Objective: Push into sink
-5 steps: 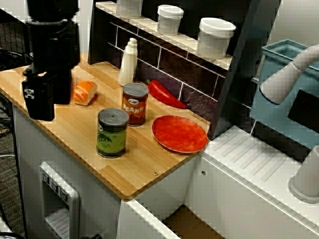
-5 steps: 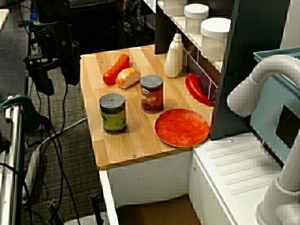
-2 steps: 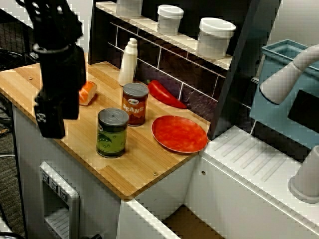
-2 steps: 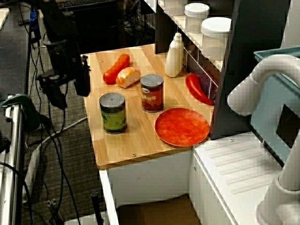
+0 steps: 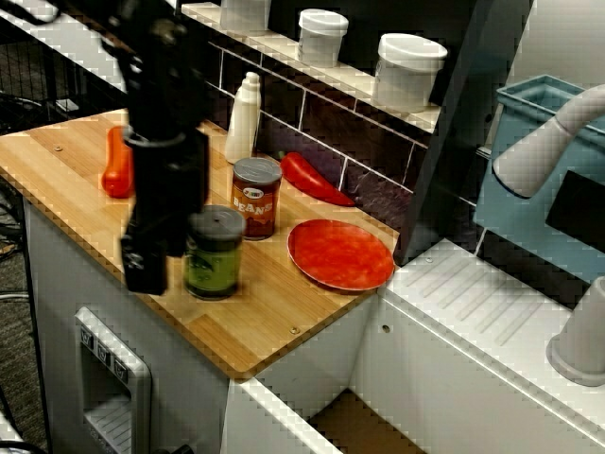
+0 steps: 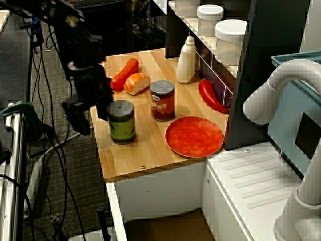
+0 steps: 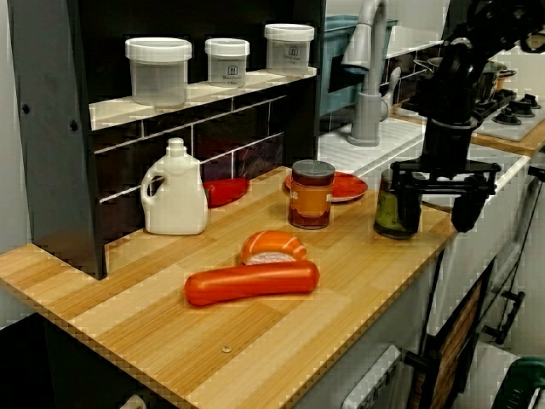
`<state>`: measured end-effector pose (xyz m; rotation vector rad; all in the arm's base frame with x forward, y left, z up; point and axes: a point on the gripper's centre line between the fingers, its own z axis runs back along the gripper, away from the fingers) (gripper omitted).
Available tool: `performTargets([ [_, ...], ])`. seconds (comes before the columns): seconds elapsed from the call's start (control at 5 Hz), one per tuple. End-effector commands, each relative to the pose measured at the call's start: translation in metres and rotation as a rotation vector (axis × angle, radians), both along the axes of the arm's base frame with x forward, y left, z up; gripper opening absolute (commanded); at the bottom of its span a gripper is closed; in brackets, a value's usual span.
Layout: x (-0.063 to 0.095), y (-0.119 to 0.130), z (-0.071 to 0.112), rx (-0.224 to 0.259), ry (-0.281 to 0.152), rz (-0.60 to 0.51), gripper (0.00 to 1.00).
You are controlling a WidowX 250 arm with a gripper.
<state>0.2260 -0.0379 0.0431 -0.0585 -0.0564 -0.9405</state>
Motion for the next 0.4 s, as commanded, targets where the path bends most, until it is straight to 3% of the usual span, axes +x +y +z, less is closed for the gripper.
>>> performTargets([
  [0.0,0.0202,-0.014,0.0018,-0.024,0.055,0.012,1.0],
  [0.2,0.0225,-0.024,0.0059,-0.059,0.149,0.014,1.0],
])
